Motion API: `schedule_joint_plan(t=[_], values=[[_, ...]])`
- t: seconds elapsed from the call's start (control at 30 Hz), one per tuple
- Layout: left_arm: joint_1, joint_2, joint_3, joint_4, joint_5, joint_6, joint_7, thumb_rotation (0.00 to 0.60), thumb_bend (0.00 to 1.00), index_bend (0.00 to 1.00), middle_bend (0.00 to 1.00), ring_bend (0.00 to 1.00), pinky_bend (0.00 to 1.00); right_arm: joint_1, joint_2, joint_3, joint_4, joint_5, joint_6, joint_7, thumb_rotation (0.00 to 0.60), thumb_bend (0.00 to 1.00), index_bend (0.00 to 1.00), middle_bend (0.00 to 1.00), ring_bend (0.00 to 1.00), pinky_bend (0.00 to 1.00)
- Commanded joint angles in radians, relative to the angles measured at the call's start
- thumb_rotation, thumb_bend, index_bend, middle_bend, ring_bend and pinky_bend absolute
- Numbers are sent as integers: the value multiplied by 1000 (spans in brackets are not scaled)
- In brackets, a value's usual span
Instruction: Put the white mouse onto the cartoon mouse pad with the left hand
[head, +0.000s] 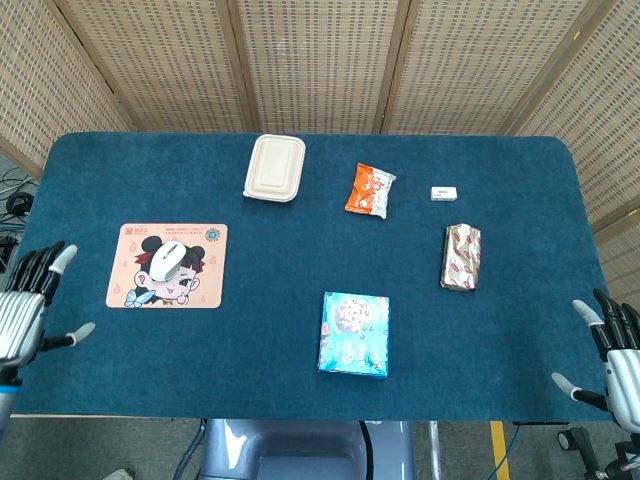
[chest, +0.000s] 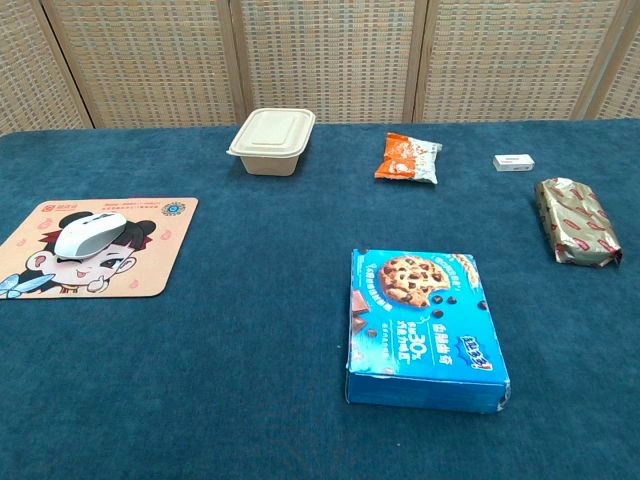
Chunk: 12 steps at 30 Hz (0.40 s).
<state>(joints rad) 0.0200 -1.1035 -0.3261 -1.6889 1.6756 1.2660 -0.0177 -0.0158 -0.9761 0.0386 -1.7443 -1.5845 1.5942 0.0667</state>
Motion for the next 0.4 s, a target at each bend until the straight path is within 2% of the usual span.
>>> schedule_joint_plan(t=[0.03, 0.17, 0.4], values=[[39, 30, 73, -31, 44, 65, 41, 600, 0, 0, 0, 0, 0, -1, -1, 1, 0, 0, 3, -2, 600, 53, 119, 0, 0, 0], [33, 33, 113, -42, 45, 74, 62, 600, 0, 0, 0, 0, 0, -2, -3, 2, -1, 4, 3, -8, 600, 53, 119, 0, 0, 0], [0, 21, 152, -13, 28, 73, 45, 600, 0, 0, 0, 0, 0, 1, -9, 3, -1, 7, -4, -24, 600, 53, 119, 0, 0, 0]])
